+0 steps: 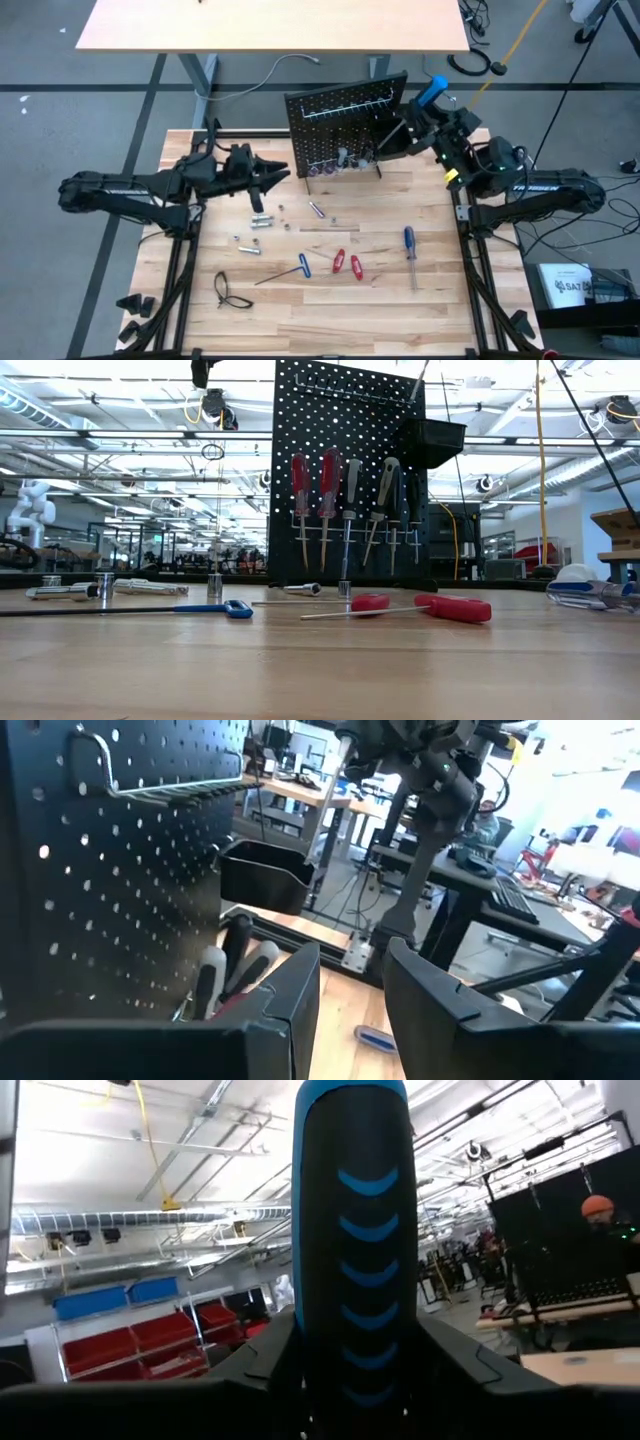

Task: Hang tools onto peg board
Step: Hang the blue-black screwdriver on the pegboard

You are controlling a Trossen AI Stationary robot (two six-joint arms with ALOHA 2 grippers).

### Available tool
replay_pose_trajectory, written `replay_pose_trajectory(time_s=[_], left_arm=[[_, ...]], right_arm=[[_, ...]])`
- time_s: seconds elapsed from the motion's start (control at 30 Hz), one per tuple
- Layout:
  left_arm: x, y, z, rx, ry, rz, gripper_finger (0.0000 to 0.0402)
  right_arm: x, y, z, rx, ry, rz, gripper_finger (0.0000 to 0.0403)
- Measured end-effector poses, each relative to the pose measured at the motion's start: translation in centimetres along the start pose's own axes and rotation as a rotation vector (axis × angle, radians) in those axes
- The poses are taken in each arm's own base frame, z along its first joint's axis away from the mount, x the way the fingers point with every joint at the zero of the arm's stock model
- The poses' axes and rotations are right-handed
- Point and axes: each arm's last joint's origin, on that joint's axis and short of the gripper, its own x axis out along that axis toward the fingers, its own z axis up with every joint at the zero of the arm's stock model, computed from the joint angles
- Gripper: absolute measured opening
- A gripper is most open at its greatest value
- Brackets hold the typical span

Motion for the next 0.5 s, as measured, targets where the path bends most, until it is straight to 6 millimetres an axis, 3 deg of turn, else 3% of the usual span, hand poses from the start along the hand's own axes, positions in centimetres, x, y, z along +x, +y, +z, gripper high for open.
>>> replay_pose_trajectory(time_s=[0.17,0.5], left_arm=[[0.1,0.6,0.1,0.01,0.011,-0.016,0.0113],[0.2,1.2,0.1,0.027,0.043,-0.082,0.0113]], right_arm=[[0.6,-0.4,0.0,0.004,-0.026,-0.035,0.013],[2.4,-0.8,-2.3,-0.007,-0.021,-0.095,0.013]])
